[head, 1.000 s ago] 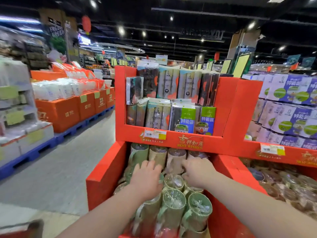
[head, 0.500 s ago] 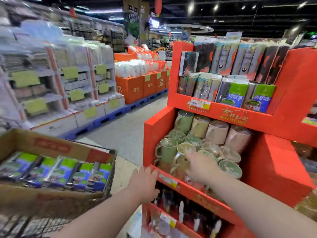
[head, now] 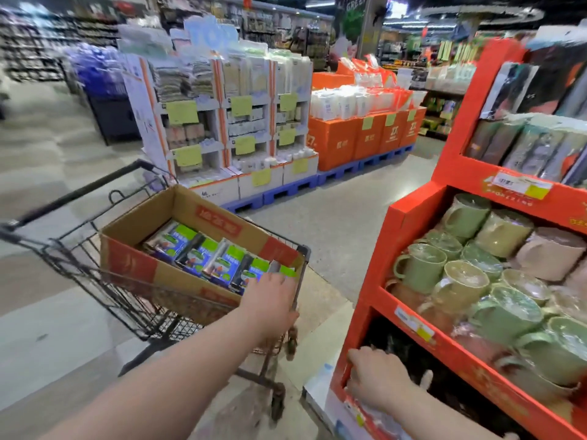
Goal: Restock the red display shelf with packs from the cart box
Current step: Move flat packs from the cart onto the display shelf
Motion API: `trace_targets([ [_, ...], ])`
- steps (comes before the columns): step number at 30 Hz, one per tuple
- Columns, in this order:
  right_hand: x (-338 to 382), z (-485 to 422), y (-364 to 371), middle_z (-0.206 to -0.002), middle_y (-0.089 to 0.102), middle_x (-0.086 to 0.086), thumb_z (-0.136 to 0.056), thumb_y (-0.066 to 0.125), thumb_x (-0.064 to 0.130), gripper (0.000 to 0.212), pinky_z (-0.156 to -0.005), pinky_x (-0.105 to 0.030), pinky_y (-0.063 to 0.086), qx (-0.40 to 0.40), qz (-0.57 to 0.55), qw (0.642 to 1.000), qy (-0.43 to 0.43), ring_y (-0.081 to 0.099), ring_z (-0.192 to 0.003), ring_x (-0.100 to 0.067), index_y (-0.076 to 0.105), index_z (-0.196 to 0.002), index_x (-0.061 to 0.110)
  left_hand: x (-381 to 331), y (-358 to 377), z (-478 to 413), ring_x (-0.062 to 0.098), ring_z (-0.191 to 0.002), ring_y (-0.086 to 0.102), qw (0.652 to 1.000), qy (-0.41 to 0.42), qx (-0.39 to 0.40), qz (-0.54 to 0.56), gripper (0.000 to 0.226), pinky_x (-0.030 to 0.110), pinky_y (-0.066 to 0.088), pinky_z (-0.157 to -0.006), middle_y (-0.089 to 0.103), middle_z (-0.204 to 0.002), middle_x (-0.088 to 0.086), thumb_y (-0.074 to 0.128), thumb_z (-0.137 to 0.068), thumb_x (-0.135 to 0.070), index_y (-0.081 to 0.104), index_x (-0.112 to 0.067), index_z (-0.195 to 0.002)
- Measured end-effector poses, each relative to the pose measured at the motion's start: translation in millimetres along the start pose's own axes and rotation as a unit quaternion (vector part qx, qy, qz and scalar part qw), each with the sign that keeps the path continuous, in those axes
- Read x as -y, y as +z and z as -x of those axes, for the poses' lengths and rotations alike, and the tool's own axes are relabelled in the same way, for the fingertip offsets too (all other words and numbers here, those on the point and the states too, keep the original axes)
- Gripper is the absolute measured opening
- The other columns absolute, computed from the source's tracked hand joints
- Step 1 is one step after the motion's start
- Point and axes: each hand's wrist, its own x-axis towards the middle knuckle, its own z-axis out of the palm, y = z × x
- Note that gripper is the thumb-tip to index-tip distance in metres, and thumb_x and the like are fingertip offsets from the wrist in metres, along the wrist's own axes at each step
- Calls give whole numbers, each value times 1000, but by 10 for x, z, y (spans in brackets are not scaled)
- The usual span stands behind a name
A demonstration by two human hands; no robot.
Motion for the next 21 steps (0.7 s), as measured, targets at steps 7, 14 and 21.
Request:
trace_targets([
  [7, 818, -671, -256, -131, 51, -6, -91, 48, 35, 40, -92, -37, 42, 23, -3, 1000, -12, 50, -120, -28, 46, -129, 21, 1063, 191, 29, 28, -135, 34, 999, -15, 42, 8, 66, 44, 32, -109, 35, -147, 6, 48, -92, -49, 24, -21, -147],
  [14, 1585, -1319, -674, -125, 55, -5, -89, 50, 38, 34, -88, -35, 45, -24, -4, 1000, -13, 55, -114, -27, 48, -120, 22, 1909, 566, 95, 29, -131, 36, 995, -22, 93, 7, 64, 44, 31, -106, 39, -141, 6, 49, -90, -49, 31, -18, -142],
  [21, 1861, -1854, -1070, -129, 54, -2, -89, 50, 38, 40, -87, -34, 45, -69, -6, 998, 2, 53, -118, -27, 48, -127, 24, 2324, 840, 26, 28, -128, 37, 992, -15, 126, 13, 57, 42, 32, -105, 41, -137, 5, 46, -91, -47, 34, -18, -138],
])
